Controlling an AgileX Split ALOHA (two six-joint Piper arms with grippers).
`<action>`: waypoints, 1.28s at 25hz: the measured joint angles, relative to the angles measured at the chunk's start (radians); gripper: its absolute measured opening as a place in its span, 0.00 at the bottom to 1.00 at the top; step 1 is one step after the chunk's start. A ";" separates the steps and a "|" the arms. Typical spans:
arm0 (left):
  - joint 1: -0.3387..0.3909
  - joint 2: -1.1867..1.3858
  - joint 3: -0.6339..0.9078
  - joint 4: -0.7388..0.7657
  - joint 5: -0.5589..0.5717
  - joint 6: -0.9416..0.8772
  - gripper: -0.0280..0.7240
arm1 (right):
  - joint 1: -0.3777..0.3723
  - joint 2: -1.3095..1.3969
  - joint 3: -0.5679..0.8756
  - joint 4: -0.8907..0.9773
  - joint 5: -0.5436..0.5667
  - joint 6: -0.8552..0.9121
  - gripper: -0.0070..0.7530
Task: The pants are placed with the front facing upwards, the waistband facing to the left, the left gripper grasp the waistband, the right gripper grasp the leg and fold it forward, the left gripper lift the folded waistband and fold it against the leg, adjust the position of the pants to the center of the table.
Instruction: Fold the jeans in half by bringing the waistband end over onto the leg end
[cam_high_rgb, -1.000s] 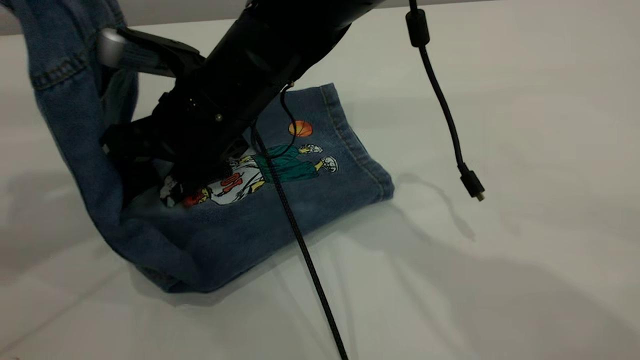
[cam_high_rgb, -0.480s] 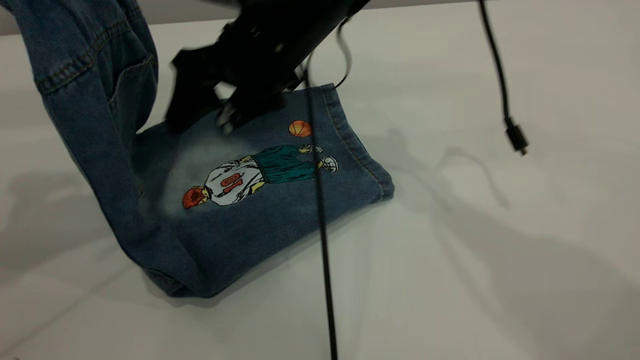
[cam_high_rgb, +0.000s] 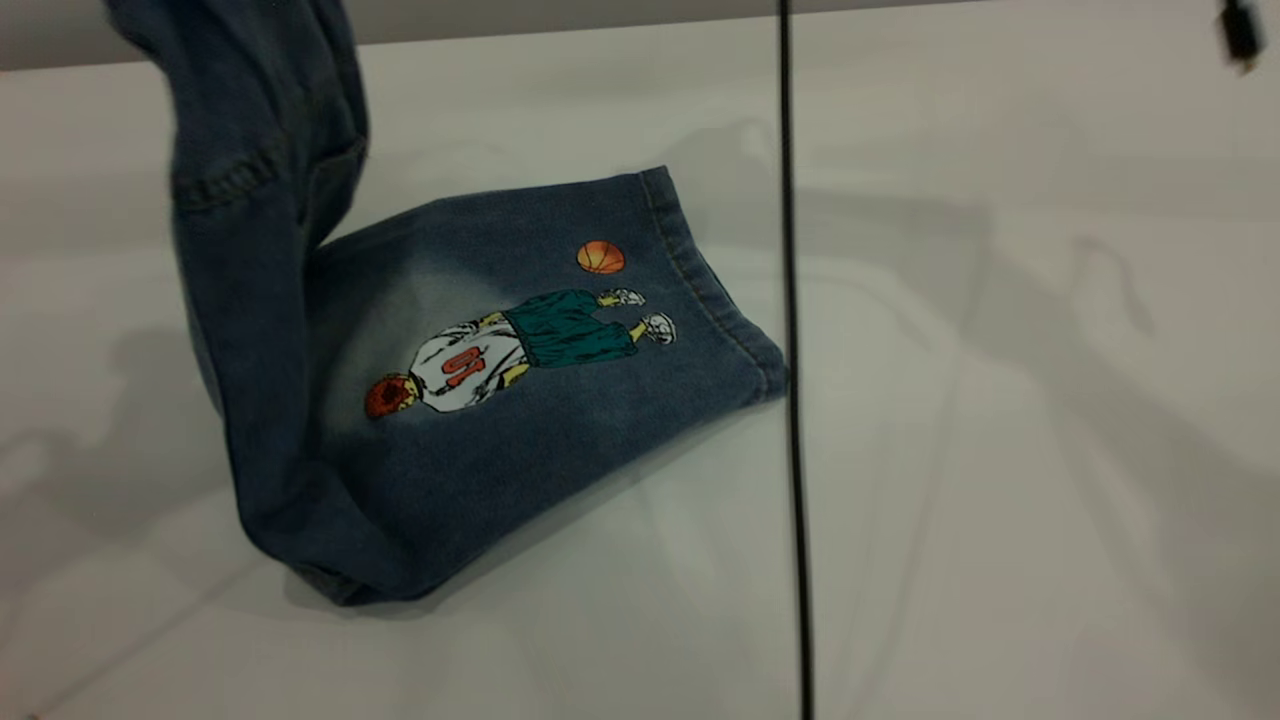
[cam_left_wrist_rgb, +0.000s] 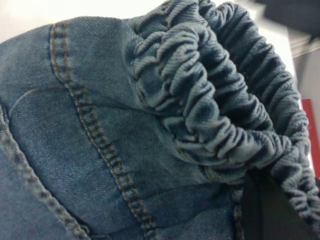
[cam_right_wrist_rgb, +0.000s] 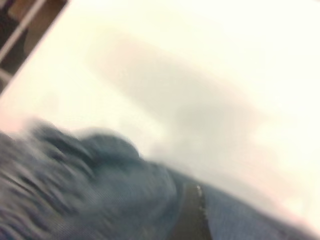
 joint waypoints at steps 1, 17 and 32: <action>-0.021 0.011 0.000 -0.001 -0.020 0.000 0.19 | -0.007 -0.019 -0.001 0.002 0.000 0.000 0.69; -0.229 0.357 -0.001 -0.144 -0.261 0.048 0.19 | -0.017 -0.174 -0.001 0.001 0.068 0.031 0.69; -0.225 0.397 -0.066 -0.274 -0.098 0.363 0.83 | -0.016 -0.232 -0.030 -0.063 0.153 0.034 0.69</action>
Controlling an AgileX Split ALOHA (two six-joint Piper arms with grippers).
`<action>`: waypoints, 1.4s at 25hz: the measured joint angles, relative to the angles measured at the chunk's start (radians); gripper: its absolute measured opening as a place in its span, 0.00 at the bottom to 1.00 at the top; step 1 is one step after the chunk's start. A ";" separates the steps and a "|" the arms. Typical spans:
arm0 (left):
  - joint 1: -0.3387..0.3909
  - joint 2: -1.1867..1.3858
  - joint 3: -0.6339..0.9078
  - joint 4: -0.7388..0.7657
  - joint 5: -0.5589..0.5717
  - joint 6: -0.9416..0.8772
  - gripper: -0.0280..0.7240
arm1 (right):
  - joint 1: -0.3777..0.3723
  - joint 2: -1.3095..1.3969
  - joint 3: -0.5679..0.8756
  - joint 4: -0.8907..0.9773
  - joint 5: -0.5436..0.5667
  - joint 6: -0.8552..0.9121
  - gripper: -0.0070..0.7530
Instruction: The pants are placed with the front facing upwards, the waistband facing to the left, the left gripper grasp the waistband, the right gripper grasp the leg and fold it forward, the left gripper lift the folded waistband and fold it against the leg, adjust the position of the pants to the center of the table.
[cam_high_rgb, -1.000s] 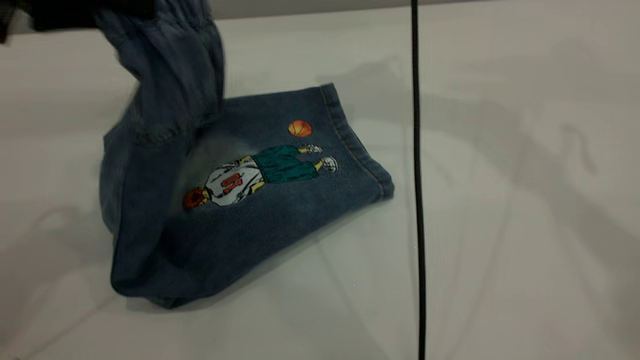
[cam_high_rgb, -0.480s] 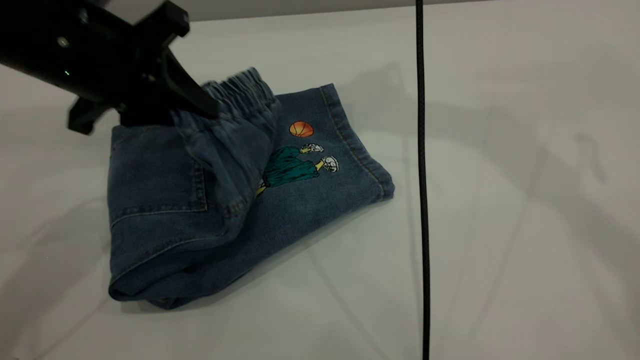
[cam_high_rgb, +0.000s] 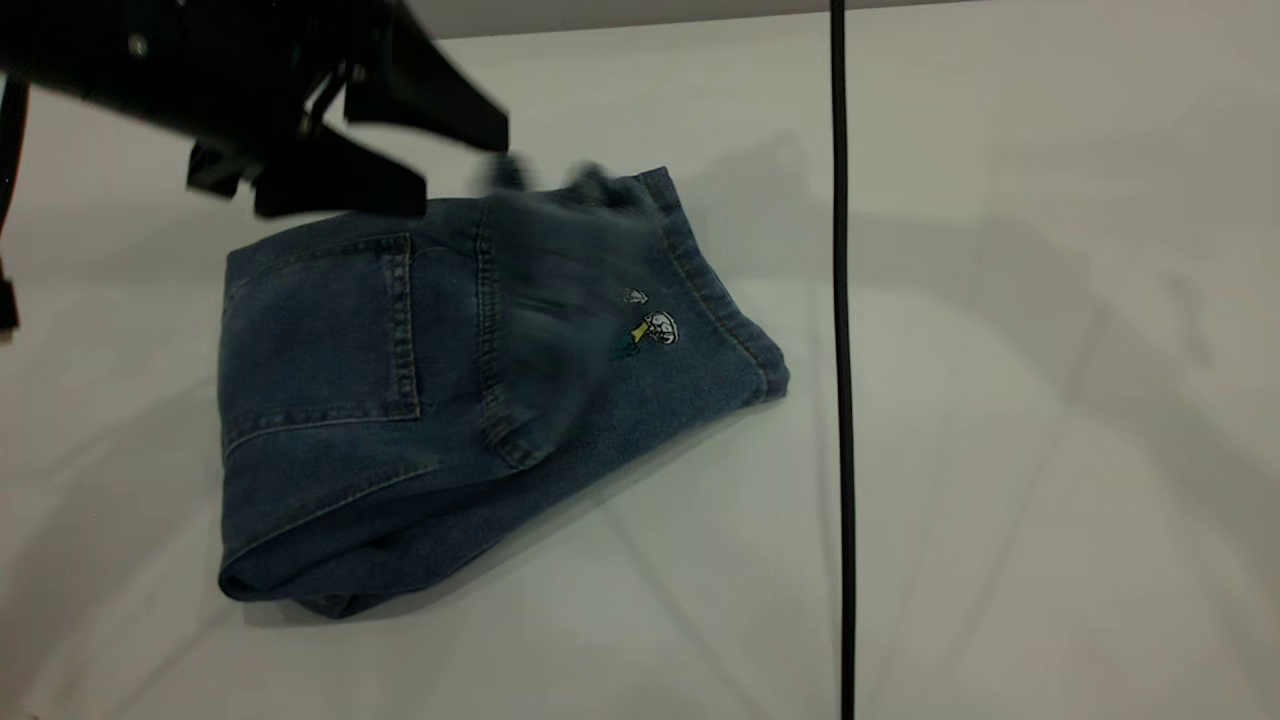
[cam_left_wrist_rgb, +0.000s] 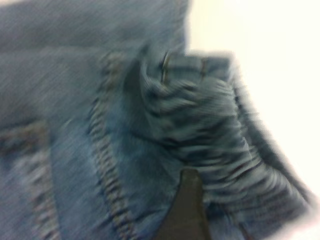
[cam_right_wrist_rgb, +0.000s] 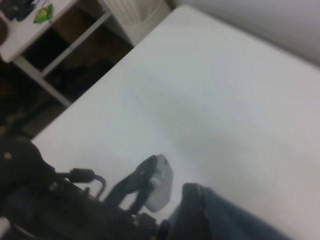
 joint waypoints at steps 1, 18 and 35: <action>0.000 -0.012 -0.013 0.015 0.014 0.004 0.84 | 0.000 -0.014 -0.009 -0.027 0.001 0.008 0.69; 0.287 -0.636 -0.055 0.198 0.112 -0.041 0.81 | 0.065 -0.019 0.002 -0.386 0.128 0.285 0.67; 0.298 -0.974 -0.055 0.201 0.093 -0.084 0.81 | 0.507 0.327 0.000 -0.843 -0.035 0.584 0.64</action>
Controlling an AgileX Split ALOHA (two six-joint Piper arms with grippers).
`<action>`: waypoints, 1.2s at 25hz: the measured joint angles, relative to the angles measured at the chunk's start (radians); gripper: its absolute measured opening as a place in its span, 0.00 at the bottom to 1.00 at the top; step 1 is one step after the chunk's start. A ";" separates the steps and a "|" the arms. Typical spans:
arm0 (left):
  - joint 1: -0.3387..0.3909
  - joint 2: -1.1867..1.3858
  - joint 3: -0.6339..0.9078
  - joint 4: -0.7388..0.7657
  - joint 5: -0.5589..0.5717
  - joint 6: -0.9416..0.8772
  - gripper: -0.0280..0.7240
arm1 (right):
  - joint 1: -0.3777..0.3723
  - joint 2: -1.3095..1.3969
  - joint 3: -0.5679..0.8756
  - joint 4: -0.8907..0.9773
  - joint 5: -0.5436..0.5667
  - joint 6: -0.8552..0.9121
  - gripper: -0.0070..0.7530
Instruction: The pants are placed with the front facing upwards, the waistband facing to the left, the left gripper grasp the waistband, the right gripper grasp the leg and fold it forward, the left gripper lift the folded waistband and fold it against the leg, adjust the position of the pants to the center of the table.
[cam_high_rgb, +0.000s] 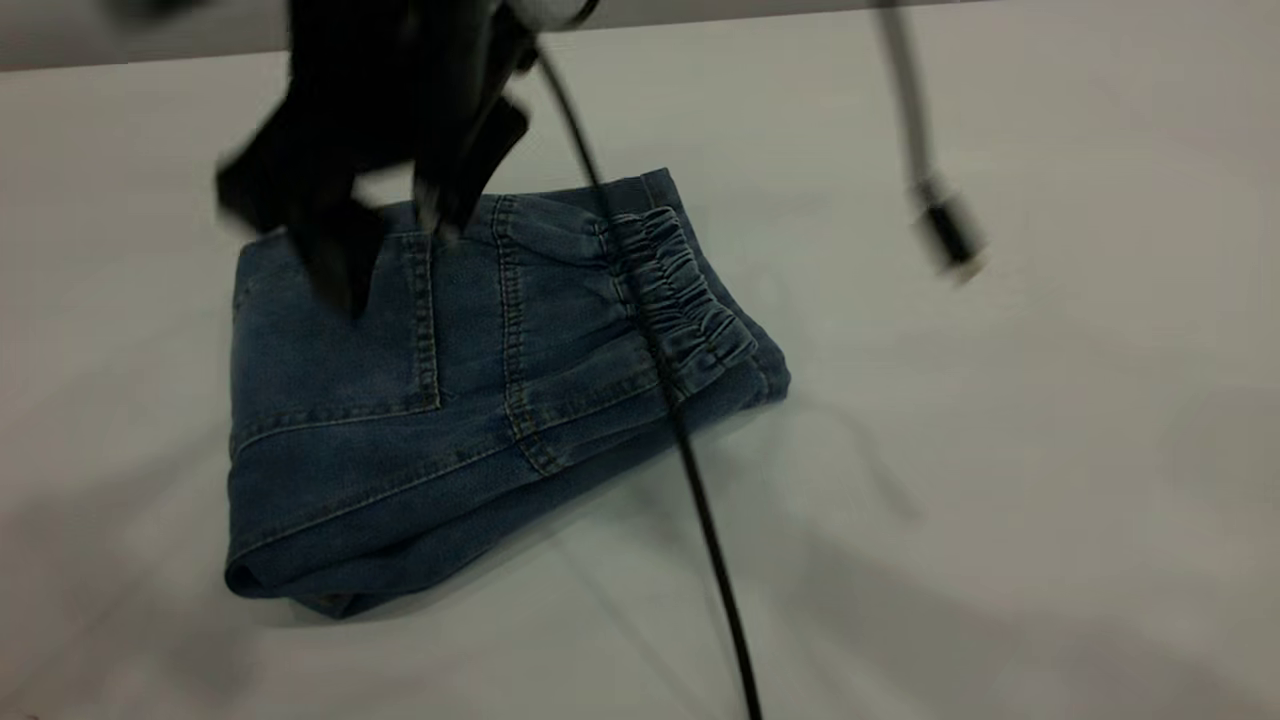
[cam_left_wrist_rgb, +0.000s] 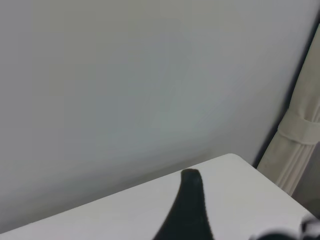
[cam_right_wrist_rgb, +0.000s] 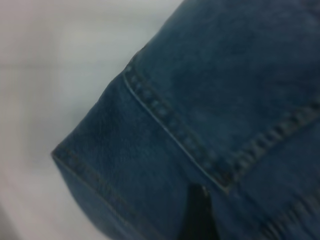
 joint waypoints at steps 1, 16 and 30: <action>0.000 0.000 0.000 -0.001 0.007 0.000 0.81 | 0.011 0.013 -0.005 -0.031 -0.018 0.021 0.64; 0.000 0.001 0.000 -0.001 0.010 -0.001 0.81 | 0.013 0.184 -0.069 -0.116 -0.031 0.091 0.64; -0.009 0.001 0.000 -0.001 0.010 -0.001 0.81 | -0.064 0.217 -0.070 -0.183 0.112 0.470 0.64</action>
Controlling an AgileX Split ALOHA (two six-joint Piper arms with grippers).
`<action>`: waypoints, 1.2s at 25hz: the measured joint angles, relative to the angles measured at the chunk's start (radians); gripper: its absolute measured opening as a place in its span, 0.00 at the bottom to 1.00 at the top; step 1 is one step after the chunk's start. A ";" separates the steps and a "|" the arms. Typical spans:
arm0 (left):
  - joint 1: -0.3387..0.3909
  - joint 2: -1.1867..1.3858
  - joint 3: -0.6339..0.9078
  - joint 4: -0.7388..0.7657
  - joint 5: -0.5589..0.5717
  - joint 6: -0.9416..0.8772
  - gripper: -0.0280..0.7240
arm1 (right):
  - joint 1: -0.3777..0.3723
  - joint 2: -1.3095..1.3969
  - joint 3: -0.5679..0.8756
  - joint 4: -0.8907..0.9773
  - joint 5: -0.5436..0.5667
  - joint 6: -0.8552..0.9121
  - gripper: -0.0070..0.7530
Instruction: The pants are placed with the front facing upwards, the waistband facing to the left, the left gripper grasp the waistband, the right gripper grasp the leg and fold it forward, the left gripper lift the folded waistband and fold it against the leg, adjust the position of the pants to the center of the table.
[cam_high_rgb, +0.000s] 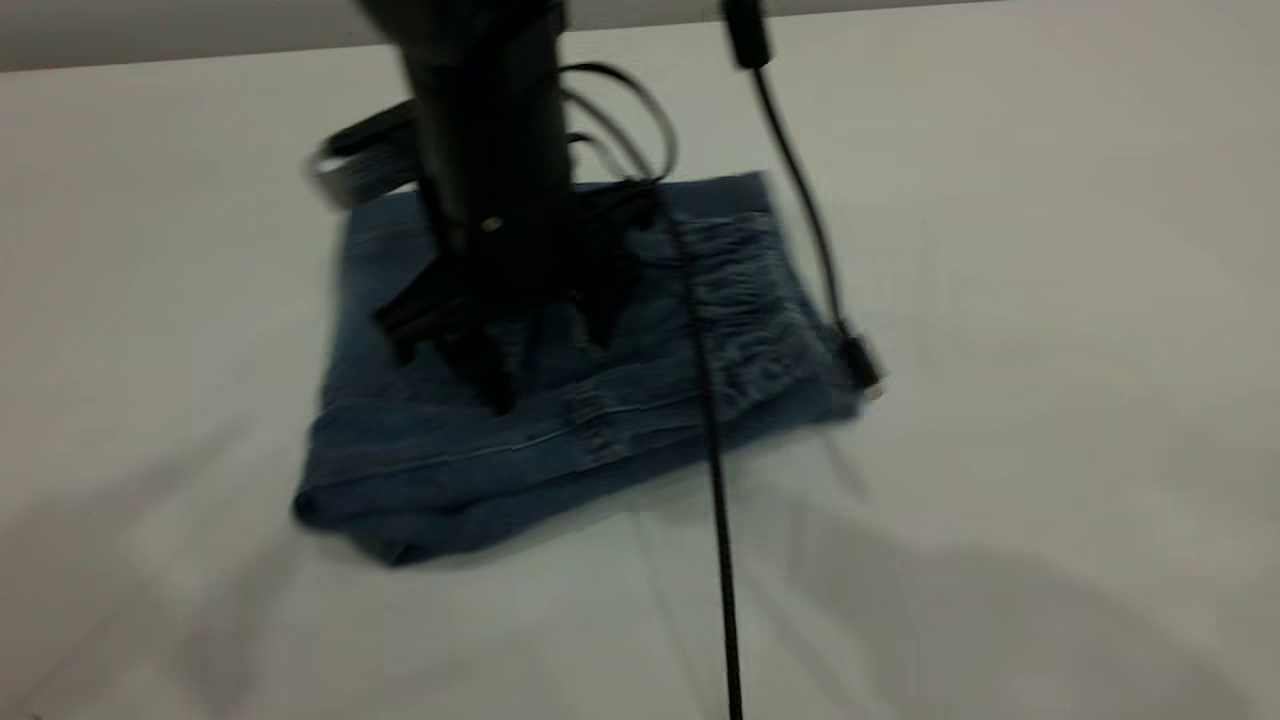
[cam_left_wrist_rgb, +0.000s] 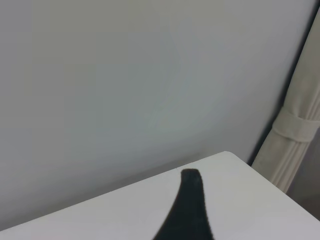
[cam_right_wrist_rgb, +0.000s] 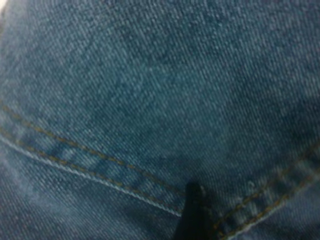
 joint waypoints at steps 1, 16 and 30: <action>-0.008 0.000 0.000 0.000 0.000 0.000 0.81 | -0.016 0.001 0.000 0.009 0.014 0.023 0.64; -0.053 0.000 0.000 0.049 -0.032 0.001 0.81 | -0.058 0.006 0.001 0.239 0.085 -0.014 0.64; -0.053 0.000 0.000 0.048 -0.034 0.001 0.81 | -0.034 -0.039 -0.100 0.257 0.127 -0.045 0.62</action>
